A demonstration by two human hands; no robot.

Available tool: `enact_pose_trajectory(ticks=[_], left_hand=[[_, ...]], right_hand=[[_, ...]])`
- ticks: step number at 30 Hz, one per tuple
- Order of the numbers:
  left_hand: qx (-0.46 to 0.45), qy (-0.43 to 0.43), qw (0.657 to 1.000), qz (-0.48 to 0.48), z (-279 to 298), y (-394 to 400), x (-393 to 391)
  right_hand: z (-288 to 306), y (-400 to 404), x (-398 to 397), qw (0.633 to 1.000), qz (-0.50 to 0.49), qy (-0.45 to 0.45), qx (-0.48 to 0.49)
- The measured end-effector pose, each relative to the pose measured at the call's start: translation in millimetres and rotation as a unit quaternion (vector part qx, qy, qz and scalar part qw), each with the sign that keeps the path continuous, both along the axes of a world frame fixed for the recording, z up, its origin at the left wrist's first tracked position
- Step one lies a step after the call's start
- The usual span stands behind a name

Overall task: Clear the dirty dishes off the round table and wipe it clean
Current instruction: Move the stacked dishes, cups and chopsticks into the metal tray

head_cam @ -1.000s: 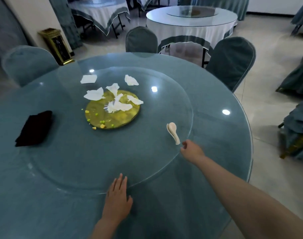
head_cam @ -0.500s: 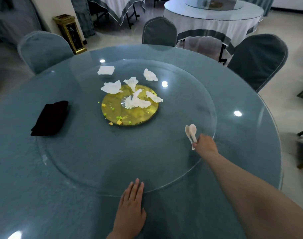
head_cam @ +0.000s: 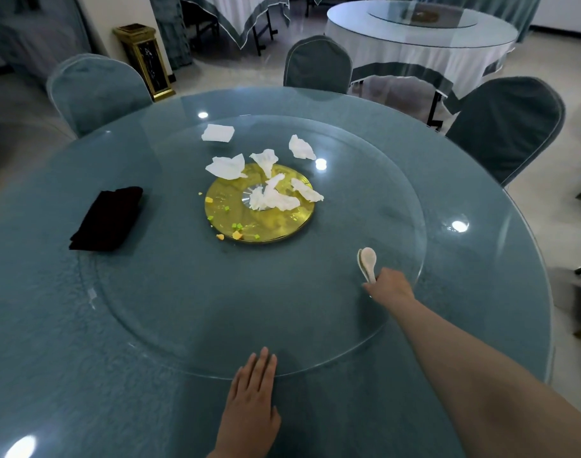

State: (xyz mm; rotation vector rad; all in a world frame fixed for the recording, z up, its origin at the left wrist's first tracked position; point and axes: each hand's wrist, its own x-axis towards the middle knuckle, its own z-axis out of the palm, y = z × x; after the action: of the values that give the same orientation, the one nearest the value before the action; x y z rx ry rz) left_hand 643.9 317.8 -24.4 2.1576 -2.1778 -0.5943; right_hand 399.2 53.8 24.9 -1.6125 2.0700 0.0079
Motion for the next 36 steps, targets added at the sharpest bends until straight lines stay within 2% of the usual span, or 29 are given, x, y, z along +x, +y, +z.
enact_pose_trajectory(ticks=[7,14,17,20,22,24,27,29,34,36], left_hand=[[-0.009,0.021,1.000,0.016,2,3,6],[-0.010,0.048,0.997,0.059,6,-1,6],[-0.023,0.091,0.989,0.119,19,-10,-7],[-0.036,0.166,0.977,0.127,36,-23,-28],[-0.028,0.235,0.964,0.125,49,-32,-48],[-0.001,0.328,0.933,0.148,59,-41,-72],[0.067,0.472,0.861,0.175,74,-52,-109],[0.118,0.530,0.816,0.196,79,-55,-137],[0.178,0.529,0.812,0.169,94,-45,-198],[0.184,0.506,0.826,0.169,96,-37,-217]], right_hand=[[9,0,10,0.998,-0.001,-0.002,0.057],[18,40,2,0.998,0.041,-0.046,0.028],[24,70,-5,0.995,0.064,-0.074,0.007],[27,103,-19,0.992,0.091,-0.084,-0.007],[29,124,-31,0.990,0.103,-0.091,-0.015],[33,144,-45,0.989,0.122,-0.087,-0.020],[43,173,-63,0.987,0.149,-0.065,-0.006],[49,193,-78,0.985,0.161,-0.058,0.004],[55,238,-113,0.984,0.175,-0.012,0.011],[56,254,-126,0.981,0.193,0.024,0.009]])
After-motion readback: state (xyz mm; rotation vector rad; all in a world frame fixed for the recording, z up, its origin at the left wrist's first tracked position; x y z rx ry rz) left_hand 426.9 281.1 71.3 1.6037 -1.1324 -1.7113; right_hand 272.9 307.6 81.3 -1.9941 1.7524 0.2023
